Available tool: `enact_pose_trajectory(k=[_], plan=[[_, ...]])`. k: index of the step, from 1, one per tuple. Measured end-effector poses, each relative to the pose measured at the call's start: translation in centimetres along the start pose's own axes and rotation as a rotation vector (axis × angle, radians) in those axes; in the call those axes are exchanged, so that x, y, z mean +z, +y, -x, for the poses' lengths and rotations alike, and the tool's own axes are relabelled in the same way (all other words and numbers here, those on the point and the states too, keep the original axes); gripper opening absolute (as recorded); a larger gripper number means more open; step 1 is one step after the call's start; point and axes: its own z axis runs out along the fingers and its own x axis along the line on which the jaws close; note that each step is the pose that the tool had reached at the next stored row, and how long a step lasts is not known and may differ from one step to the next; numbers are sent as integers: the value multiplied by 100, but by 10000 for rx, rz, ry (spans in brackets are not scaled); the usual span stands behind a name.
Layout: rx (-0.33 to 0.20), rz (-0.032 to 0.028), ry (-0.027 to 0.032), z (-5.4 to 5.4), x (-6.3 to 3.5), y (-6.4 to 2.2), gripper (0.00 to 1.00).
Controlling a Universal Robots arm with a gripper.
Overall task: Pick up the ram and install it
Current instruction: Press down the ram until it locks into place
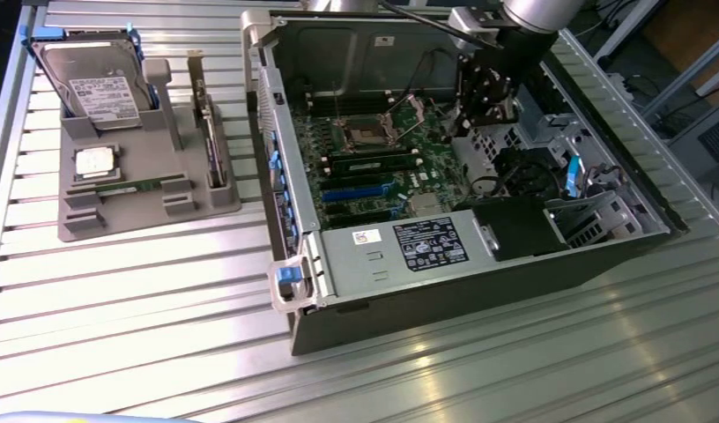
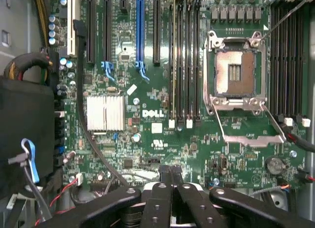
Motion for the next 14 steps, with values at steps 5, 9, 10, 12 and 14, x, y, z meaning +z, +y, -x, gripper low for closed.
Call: enact_pose_trajectory(k=[5, 9, 10, 12, 14], plan=[[1, 0, 1, 3, 92, 258, 10], [1, 1, 2, 5, 177, 398, 10], [1, 0, 1, 6, 188, 407, 10], [-3, 0, 4, 6, 217, 432, 10], [-8, 0, 4, 7, 234, 442, 10]])
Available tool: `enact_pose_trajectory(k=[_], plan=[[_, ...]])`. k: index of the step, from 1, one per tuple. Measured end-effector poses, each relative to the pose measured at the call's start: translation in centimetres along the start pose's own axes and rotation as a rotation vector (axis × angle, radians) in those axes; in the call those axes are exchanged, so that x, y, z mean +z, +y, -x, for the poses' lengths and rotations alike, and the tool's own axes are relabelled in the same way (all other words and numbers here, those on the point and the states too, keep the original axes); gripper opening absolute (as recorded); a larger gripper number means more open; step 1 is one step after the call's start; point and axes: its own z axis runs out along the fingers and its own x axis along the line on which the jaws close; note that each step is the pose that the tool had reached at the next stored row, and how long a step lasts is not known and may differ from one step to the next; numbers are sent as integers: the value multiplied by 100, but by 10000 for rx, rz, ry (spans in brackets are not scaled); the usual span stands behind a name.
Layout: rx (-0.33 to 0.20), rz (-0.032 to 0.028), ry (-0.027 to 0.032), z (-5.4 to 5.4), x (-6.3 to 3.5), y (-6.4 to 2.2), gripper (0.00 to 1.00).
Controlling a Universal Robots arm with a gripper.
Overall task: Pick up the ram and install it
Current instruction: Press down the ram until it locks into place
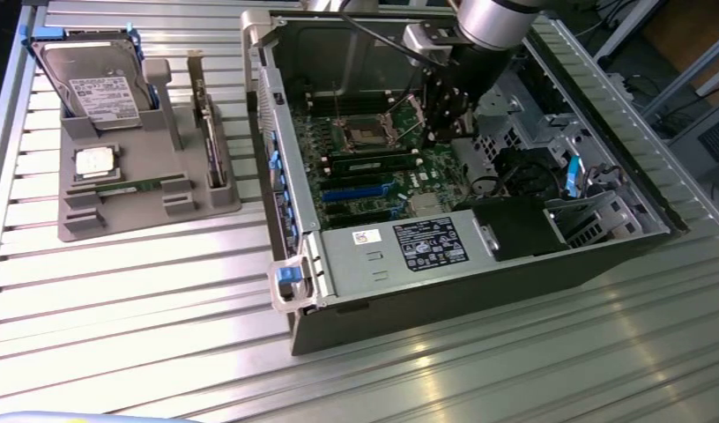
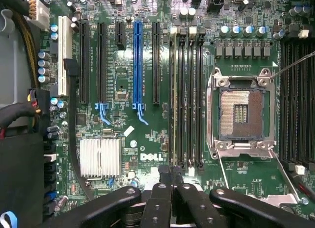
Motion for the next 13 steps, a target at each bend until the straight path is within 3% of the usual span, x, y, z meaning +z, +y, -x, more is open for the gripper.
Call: enact_pose_trajectory(k=[6, 8, 13], plan=[[-10, 1, 26, 43, 135, 13, 10], [-6, 0, 85, 93, 165, 24, 10], [-4, 0, 126, 92, 221, 22, 10]])
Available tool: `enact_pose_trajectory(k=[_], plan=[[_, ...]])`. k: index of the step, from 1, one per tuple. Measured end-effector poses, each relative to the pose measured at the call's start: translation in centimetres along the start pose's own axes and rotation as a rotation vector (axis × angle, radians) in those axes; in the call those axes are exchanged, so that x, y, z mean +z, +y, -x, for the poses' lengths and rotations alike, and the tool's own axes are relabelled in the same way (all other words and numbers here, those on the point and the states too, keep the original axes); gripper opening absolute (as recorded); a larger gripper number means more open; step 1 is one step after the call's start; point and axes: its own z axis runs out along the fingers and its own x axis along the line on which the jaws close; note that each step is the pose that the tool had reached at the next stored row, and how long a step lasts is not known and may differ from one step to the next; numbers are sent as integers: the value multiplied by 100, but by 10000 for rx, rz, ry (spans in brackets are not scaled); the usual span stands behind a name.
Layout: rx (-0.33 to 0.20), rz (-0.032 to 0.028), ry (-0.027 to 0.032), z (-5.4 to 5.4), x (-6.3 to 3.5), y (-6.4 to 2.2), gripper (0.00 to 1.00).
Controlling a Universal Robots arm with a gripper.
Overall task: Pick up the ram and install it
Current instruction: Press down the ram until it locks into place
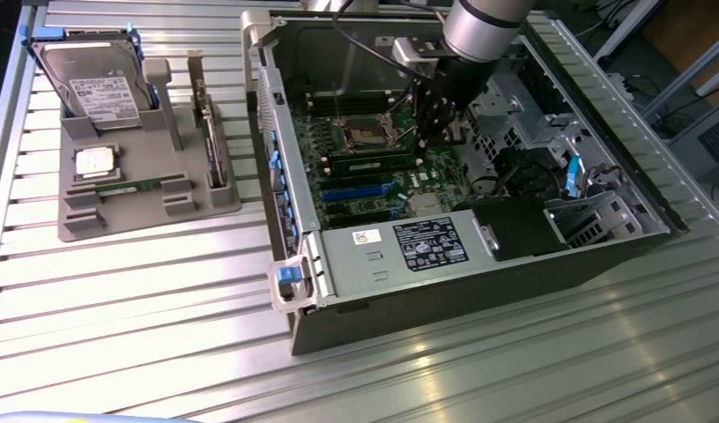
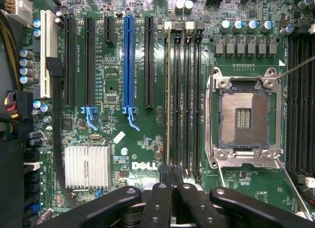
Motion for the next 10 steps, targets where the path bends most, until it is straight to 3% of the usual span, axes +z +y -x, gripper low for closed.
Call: enact_pose_trajectory(k=[6, 10], plan=[[4, 2, 109, 2, 64, -4, 10], [7, 2, 144, 3, 72, -5, 10]])
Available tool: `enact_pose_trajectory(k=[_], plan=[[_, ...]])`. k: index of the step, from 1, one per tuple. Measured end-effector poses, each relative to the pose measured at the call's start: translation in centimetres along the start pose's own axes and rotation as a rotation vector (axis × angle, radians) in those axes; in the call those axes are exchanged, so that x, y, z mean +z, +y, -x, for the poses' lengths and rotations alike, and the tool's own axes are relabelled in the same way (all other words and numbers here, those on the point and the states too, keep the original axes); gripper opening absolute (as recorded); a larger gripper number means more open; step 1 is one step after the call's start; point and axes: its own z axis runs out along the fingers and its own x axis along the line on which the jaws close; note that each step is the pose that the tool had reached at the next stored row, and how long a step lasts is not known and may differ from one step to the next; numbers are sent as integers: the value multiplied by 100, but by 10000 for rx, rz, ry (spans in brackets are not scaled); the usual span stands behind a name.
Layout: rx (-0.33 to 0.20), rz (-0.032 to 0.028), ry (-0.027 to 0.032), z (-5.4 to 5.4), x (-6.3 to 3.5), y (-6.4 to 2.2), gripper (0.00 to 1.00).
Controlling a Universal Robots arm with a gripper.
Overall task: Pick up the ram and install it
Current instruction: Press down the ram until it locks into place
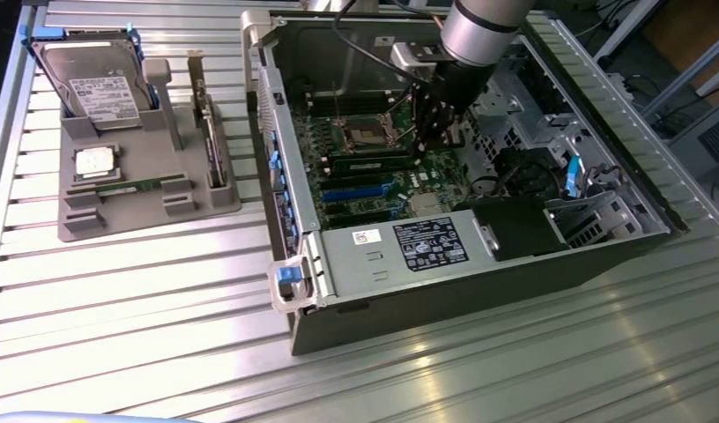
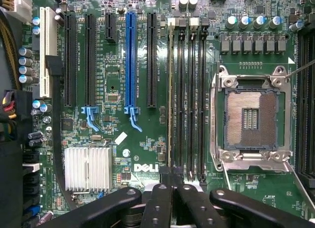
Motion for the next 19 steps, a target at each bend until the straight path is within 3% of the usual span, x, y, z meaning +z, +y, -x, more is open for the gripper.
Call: enact_pose_trajectory(k=[2, 4, 7, 13, 19], plan=[[0, -2, 2, 0, -10, 0, 10], [1, 0, 25, -6, -120, 5, 10], [0, -3, 26, -7, -152, 18, 10], [0, -35, 19, -10, -139, 284, 10], [-545, -68, 47, -11, -135, 346, 10]])
